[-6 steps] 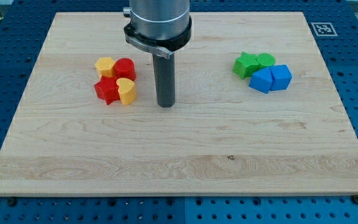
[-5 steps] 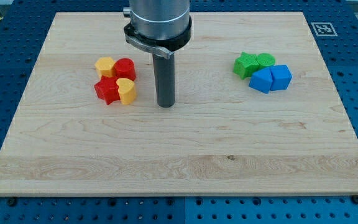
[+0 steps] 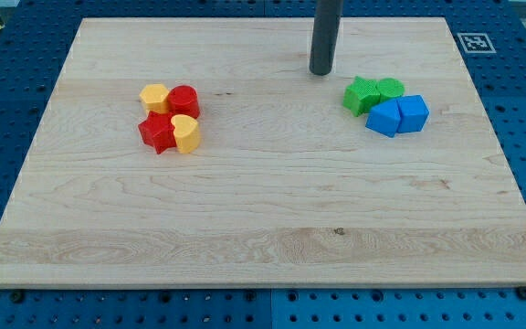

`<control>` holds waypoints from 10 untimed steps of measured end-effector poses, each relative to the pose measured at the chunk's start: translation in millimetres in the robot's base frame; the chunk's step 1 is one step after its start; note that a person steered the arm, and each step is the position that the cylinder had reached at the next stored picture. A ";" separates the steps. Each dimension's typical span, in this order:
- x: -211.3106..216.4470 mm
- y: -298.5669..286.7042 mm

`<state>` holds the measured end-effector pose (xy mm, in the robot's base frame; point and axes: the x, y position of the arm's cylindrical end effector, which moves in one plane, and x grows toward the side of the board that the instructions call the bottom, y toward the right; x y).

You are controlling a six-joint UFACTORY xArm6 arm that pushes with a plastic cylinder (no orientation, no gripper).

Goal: Push the group of blocks a bit down and right

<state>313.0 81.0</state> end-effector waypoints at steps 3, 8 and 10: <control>46.7 56.6; 49.9 -23.4; 98.2 21.0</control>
